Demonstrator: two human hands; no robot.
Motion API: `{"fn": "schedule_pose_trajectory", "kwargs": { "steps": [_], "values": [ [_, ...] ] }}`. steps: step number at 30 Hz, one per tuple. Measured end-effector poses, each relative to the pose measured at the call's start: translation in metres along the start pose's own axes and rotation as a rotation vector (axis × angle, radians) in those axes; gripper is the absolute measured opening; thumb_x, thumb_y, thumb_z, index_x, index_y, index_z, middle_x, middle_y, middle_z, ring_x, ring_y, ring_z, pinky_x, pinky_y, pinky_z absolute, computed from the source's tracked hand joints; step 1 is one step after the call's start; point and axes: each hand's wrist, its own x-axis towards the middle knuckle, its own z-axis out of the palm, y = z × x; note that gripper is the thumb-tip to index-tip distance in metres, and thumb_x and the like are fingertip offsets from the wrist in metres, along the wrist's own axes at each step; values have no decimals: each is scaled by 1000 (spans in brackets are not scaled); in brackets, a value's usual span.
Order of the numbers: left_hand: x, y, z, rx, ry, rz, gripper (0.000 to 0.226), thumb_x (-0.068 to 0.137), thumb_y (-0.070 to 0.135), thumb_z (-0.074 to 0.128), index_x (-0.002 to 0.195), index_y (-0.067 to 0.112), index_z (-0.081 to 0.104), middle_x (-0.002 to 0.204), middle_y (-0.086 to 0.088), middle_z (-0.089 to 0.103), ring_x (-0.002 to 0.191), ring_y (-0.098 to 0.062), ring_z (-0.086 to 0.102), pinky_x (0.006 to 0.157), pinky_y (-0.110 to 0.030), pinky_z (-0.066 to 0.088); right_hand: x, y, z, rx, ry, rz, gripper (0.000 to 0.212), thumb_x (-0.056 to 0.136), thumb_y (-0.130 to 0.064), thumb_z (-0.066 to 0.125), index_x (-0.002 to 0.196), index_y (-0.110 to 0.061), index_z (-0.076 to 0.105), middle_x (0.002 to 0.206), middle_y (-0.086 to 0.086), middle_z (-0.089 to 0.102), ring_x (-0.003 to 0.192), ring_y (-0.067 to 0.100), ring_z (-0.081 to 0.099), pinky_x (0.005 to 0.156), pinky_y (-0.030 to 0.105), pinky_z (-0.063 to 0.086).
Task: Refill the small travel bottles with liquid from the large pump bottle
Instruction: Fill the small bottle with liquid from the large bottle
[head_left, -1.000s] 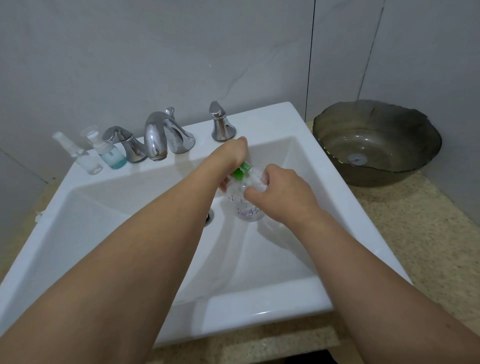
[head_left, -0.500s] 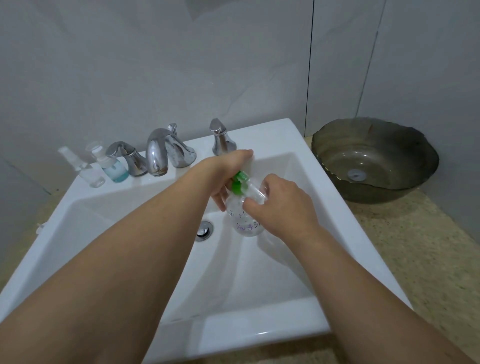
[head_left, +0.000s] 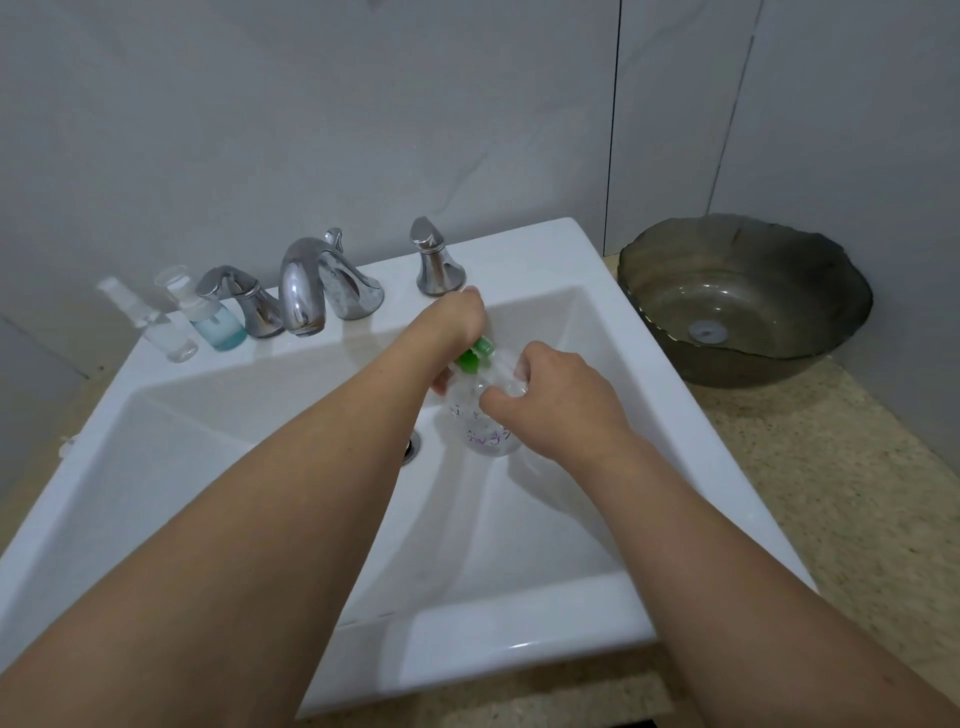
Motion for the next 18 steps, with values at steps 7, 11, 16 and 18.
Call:
{"fn": "schedule_pose_trajectory", "kwargs": {
  "steps": [7, 11, 16, 18],
  "values": [
    [1, -2, -2, 32, -36, 16, 50, 98, 30, 24, 119, -1, 57, 103, -29, 67, 89, -48, 68, 87, -58, 57, 0, 0, 0, 0, 18, -8, 36, 79, -49, 61, 91, -17, 50, 81, -2, 55, 77, 25, 55, 66, 34, 42],
    [0, 1, -11, 87, -160, -19, 71, 96, 64, 29, 119, 4, 61, 106, -20, 69, 96, -45, 68, 94, -54, 54, 1, -1, -2, 4, 55, -24, 36, 78, -50, 62, 91, -17, 51, 82, -3, 57, 77, 24, 56, 67, 35, 45],
    [1, 6, -23, 119, -335, -70, 97, 87, 86, 25, 132, 6, 58, 118, -18, 69, 102, -46, 67, 92, -57, 51, 1, 0, -2, 6, 106, -40, 36, 77, -50, 61, 88, -18, 51, 80, -4, 57, 76, 23, 56, 66, 33, 43],
    [3, 4, -21, 130, -296, -57, 94, 90, 83, 25, 131, 5, 58, 116, -18, 69, 98, -45, 68, 89, -56, 53, 1, 0, -1, 21, 97, -36, 35, 77, -49, 62, 88, -18, 51, 80, -4, 56, 75, 23, 55, 65, 33, 41]
  ]
}}
